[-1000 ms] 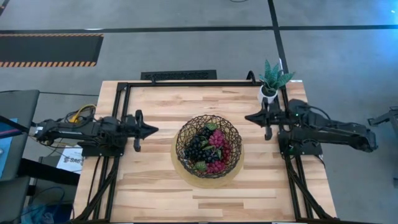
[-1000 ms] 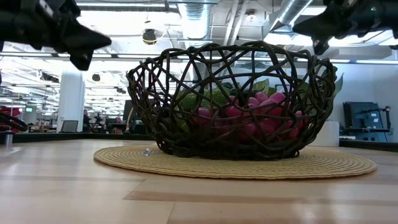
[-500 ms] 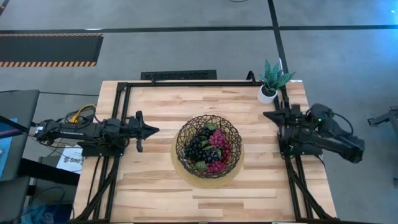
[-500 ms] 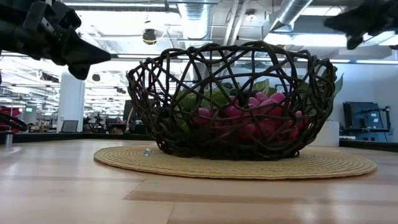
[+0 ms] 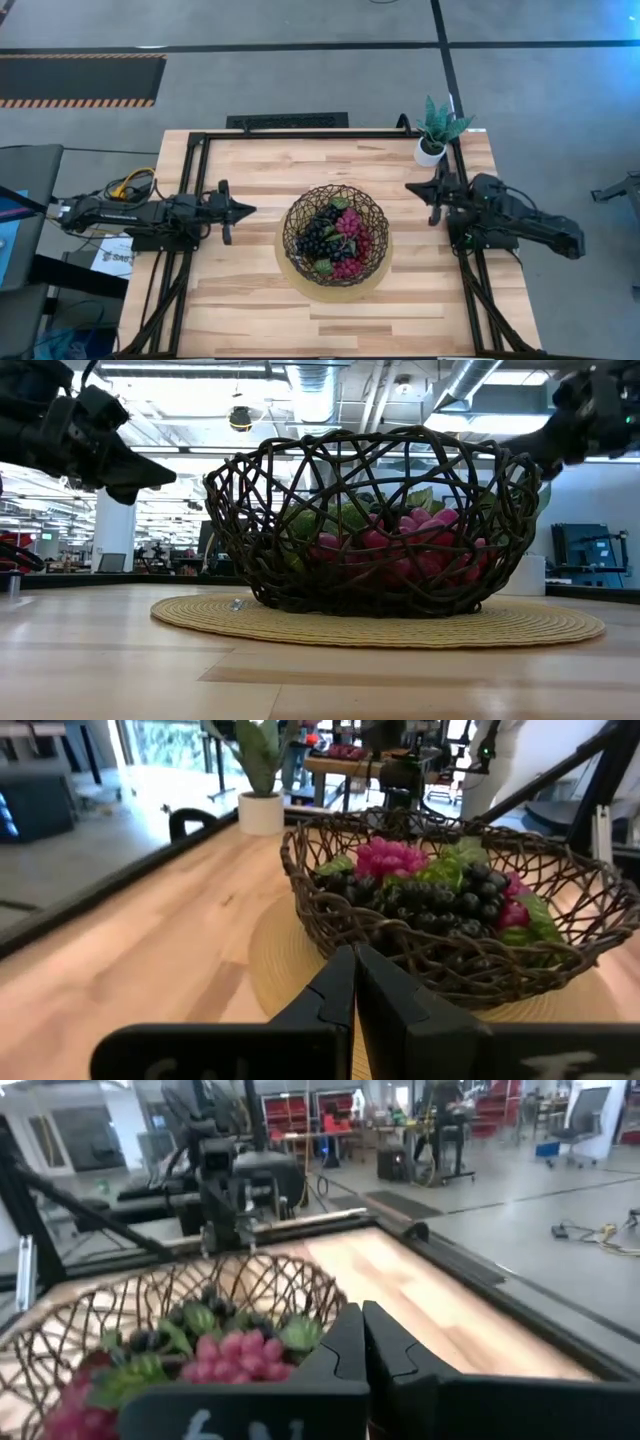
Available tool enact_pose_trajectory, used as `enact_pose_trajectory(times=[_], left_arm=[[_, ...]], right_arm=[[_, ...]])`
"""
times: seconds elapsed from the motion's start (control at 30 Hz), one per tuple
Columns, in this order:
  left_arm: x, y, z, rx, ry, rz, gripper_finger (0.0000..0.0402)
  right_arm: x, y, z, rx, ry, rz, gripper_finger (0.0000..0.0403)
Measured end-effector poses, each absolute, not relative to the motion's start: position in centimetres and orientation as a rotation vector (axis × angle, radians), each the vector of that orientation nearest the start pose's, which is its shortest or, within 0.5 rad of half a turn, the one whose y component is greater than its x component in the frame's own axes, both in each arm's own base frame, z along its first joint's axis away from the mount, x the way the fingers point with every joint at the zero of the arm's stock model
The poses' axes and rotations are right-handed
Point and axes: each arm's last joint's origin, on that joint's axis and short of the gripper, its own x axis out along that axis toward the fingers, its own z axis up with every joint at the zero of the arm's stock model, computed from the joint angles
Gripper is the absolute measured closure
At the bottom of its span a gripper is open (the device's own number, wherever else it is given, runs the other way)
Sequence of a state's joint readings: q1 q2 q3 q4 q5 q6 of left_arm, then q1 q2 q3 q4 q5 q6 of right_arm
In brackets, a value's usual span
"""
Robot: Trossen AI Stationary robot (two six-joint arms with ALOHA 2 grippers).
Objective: Build produce basket
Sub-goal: Return to Home Position
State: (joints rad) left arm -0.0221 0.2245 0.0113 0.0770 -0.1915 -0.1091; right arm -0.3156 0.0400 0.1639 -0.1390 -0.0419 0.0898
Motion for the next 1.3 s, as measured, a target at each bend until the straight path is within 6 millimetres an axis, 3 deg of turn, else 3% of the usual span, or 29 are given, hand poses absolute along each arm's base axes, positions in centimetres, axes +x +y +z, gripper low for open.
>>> enact_pose_trajectory(times=[0.23,1.3], left_arm=[[10.9,0.4,15.6,-0.030,0.134,0.187,0.0401],[10.8,0.6,15.5,-0.073,0.151,0.227,0.0401]], right_arm=[[8.9,-3.1,17.0,0.094,0.120,-0.359,0.0403],[9.0,-3.2,16.7,0.178,0.131,-0.387,0.0372]])
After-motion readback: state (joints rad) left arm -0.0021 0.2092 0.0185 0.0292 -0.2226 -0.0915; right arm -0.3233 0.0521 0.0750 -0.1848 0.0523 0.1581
